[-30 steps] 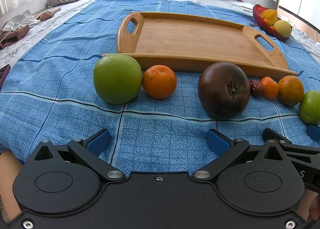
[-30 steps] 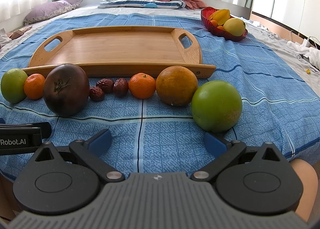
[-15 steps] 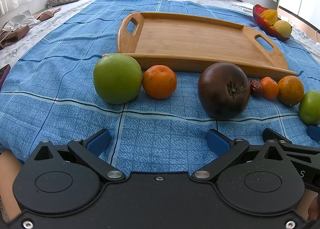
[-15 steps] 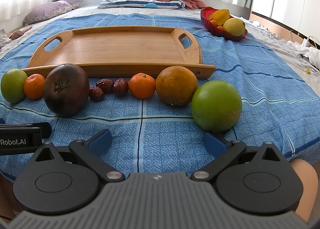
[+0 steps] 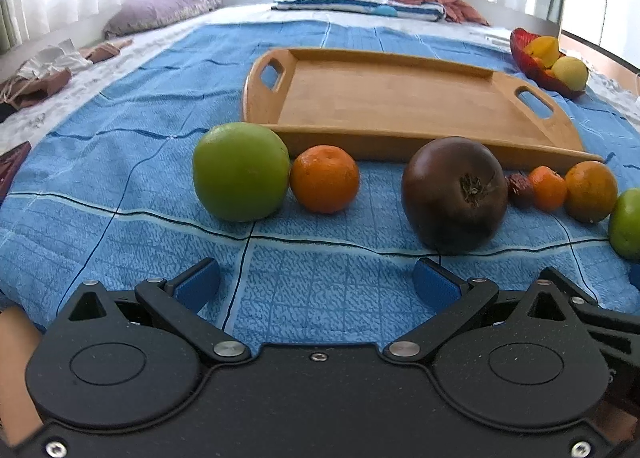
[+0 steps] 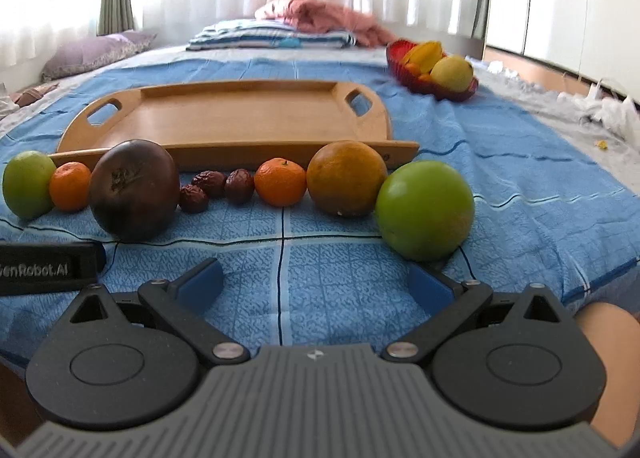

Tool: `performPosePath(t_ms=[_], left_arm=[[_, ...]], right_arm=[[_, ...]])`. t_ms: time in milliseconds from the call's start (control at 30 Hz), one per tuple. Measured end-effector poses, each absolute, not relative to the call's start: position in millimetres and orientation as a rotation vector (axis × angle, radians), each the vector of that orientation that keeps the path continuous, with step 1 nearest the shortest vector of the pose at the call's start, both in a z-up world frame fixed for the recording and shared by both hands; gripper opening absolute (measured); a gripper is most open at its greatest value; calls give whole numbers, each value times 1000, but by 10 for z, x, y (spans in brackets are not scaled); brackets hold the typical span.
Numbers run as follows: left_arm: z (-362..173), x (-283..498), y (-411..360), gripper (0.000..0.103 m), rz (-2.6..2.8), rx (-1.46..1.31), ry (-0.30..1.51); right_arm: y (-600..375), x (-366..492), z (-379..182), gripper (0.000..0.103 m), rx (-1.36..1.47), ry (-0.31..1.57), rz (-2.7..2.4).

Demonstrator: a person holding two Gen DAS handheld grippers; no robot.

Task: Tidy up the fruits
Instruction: 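Grasp the dark purple fruit with the left tool while the right tool grasps the green apple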

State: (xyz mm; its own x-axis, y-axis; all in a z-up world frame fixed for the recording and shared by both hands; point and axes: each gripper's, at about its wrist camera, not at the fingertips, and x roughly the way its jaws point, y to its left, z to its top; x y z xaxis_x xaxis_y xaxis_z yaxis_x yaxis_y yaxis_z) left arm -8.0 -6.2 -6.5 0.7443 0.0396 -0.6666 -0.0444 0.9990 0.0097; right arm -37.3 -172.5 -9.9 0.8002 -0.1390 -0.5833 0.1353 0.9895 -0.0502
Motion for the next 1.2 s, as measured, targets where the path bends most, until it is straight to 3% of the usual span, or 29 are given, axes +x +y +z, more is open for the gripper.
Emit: performPosePath(t_ms=[333, 467, 533, 933, 1100, 1200], left_arm=[[162, -215, -41, 99, -12, 13, 640], [328, -266, -90, 80, -51, 35, 571], [395, -260, -138, 77, -103, 19, 558], [184, 49, -629, 75, -199, 69, 601], [102, 114, -713, 62, -169, 90, 596], [133, 118, -722, 61, -163, 86, 596]], right_arm=[[-1817, -467, 134, 103, -31, 609, -122], [-1998, -561, 244, 103, -38, 520, -192], [-2100, -553, 264, 103, -40, 502, -201], [-2331, -337, 138, 70, -39, 557, -135], [-2370, -265, 76, 61, -46, 568, -125], [-2401, -251, 80, 59, -31, 565, -114]])
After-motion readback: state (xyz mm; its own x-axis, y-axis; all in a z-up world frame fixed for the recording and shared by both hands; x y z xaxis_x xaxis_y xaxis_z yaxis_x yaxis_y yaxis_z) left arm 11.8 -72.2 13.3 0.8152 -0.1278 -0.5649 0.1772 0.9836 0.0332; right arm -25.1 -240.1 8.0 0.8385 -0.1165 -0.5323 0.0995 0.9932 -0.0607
